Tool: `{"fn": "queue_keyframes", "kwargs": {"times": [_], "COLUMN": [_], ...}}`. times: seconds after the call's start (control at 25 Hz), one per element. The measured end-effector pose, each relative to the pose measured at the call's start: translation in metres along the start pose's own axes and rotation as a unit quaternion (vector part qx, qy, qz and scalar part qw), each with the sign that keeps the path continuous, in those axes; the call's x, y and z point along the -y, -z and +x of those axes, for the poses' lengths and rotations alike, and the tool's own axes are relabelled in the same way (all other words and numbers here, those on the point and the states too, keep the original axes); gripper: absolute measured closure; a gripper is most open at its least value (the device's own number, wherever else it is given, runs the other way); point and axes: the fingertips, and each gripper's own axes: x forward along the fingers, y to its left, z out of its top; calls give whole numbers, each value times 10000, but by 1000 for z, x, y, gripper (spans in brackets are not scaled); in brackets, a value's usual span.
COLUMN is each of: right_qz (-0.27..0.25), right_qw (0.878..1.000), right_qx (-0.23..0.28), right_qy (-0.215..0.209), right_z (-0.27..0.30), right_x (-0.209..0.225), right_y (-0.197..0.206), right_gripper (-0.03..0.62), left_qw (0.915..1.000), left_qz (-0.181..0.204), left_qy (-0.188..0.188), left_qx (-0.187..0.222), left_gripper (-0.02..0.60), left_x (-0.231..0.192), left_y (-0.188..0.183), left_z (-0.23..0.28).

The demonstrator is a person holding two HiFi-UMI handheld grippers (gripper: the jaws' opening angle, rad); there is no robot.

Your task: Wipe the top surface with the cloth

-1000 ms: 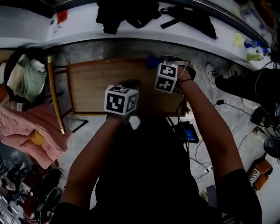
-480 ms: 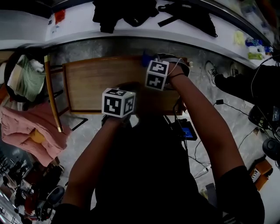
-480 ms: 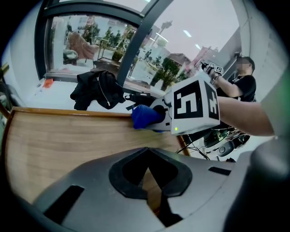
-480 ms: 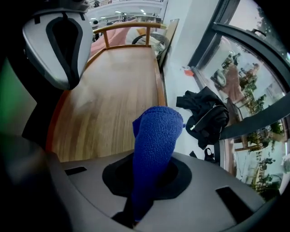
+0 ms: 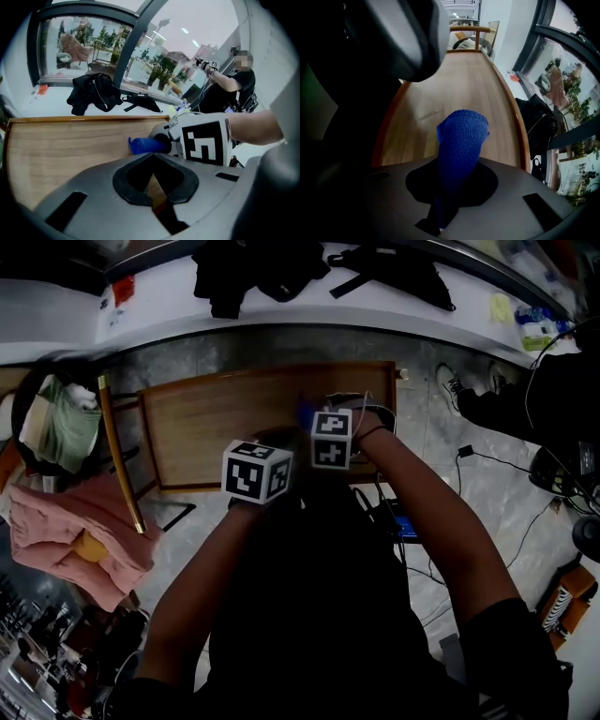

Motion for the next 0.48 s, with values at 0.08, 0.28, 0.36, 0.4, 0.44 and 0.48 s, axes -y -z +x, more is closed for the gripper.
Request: {"fn": "queue_keyframes", "kwargs": {"times": [0.08, 0.28, 0.36, 0.4, 0.44, 0.48], "right_qz": [0, -29, -16, 2, 29, 56], "right_qw": [10000, 9982, 9973, 9971, 9970, 9968], "right_qx": [-4, -137, -181, -183, -175, -159], "right_qy": [-25, -578, -711, -734, -755, -782], "right_z": [3, 6, 7, 7, 7, 6], "right_x": [-17, -75, -94, -101, -106, -111], "right_y": [-5, -9, -13, -15, -15, -16], "right_gripper": [546, 546, 546, 546, 546, 546], "left_qw": [10000, 9997, 9996, 9994, 9992, 9990], "left_qz": [13, -96, -43, -22, -10, -4], "left_qy": [58, 189, 256, 289, 330, 376], "left_qx": [-50, -95, -145, -175, -203, -226], "left_gripper": [572, 572, 572, 572, 572, 572], "left_x": [-6, -15, -16, -17, -16, -14], "left_y": [7, 21, 28, 31, 34, 36], "left_z": [-3, -17, -20, -20, -19, -17]}}
